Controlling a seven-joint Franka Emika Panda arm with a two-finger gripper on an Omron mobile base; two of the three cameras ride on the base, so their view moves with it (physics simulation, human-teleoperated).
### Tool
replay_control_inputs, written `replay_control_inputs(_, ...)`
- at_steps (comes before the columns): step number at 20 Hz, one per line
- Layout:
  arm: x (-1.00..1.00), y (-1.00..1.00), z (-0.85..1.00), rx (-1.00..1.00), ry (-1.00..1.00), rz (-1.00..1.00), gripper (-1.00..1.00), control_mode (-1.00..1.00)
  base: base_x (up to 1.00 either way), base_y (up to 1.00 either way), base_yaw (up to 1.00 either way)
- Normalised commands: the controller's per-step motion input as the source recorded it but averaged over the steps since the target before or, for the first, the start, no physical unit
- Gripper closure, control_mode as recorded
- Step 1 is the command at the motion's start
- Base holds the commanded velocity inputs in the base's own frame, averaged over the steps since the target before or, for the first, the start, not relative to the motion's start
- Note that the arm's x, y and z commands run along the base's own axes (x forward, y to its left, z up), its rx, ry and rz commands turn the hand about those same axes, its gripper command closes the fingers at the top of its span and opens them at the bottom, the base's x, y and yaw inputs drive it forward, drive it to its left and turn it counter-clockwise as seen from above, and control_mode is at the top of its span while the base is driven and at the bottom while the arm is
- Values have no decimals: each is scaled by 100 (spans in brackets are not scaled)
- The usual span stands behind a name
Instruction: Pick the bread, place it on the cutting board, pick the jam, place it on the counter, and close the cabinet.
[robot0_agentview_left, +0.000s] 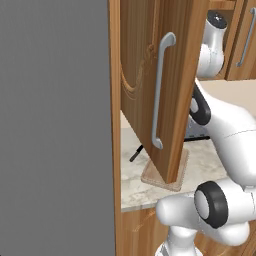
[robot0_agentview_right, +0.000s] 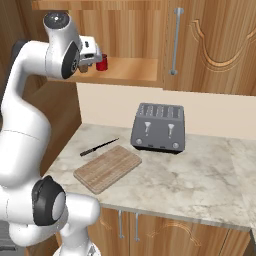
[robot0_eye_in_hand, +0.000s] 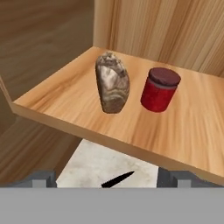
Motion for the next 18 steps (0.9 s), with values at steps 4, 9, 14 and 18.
replay_control_inputs(4,36,3,0,0,0,0,-100,-100,0,0,0)
replay_control_inputs(9,30,4,0,0,0,0,-100,-100,0,0,0)
replay_control_inputs(14,32,13,0,0,0,0,-100,-100,0,0,0)
replay_control_inputs(18,28,14,-3,0,0,0,-100,-100,0,0,0)
